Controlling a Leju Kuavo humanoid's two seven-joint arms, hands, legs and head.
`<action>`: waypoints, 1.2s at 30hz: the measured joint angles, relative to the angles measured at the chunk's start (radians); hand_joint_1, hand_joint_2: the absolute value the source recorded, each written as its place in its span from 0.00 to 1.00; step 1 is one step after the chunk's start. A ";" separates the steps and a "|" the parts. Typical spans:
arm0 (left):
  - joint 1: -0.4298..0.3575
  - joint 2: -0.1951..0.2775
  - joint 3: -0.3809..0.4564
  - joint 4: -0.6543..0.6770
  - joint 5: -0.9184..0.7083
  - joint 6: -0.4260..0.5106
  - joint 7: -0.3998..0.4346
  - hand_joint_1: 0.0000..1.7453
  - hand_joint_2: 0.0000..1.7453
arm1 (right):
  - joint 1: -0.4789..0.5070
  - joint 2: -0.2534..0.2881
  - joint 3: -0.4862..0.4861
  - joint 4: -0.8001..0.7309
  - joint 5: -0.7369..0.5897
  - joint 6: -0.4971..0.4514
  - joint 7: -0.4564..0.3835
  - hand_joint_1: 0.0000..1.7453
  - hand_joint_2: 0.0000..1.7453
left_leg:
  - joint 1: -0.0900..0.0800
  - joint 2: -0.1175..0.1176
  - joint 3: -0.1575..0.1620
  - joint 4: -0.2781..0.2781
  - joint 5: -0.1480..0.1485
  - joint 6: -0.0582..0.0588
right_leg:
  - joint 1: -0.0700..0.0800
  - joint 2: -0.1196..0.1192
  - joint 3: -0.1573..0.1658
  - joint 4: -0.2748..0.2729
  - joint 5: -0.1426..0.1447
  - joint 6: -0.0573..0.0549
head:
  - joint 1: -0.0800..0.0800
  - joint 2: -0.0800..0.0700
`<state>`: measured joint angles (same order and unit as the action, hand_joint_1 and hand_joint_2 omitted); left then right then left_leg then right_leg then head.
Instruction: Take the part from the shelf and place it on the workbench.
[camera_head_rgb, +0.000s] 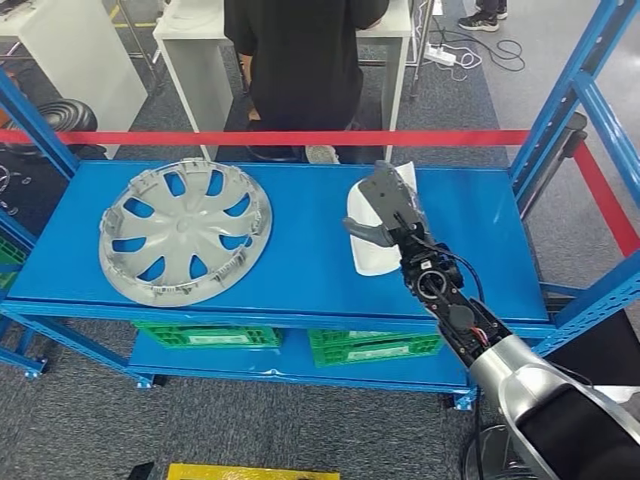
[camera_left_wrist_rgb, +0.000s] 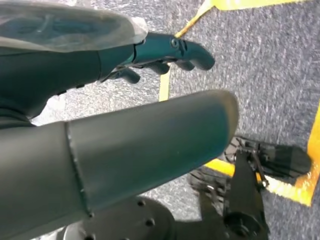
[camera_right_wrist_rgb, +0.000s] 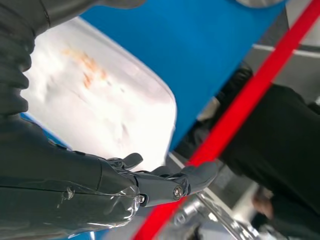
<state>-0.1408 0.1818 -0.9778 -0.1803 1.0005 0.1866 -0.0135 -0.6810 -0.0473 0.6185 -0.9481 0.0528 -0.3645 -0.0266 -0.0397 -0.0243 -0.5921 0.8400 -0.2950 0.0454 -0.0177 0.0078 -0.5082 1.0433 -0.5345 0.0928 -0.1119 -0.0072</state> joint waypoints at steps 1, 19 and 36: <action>0.001 0.001 0.000 0.000 0.000 0.000 0.001 0.00 0.00 | -0.004 0.000 0.000 -0.004 0.010 -0.003 0.003 0.00 1.00 | 0.001 -0.001 -0.007 0.019 -0.007 -0.005 | -0.005 0.002 0.017 -0.059 0.033 0.008 | 0.001 0.000; 0.007 -0.010 0.000 0.000 0.026 0.002 0.002 0.00 0.00 | -0.089 0.000 0.011 -0.157 0.292 0.032 0.205 0.00 1.00 | 0.025 0.016 -0.042 0.107 -0.047 -0.032 | 0.002 0.009 0.044 -0.100 0.023 -0.065 | 0.000 0.000; 0.031 -0.022 0.000 0.000 0.058 0.021 0.003 0.00 0.00 | -0.028 -0.041 0.089 -0.322 0.688 0.310 0.506 0.00 1.00 | 0.016 0.009 -0.025 0.114 -0.075 -0.020 | 0.017 0.000 -0.021 -0.083 0.071 -0.093 | 0.009 0.000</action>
<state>-0.1096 0.1598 -0.9777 -0.1801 1.0582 0.2076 -0.0102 -0.7092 -0.0887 0.7073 -1.2701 0.7407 -0.0548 0.4794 -0.0238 -0.0155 -0.6176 0.9542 -0.3702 0.0254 -0.0006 0.0081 -0.5289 0.9604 -0.4635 -0.0001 -0.1024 -0.0072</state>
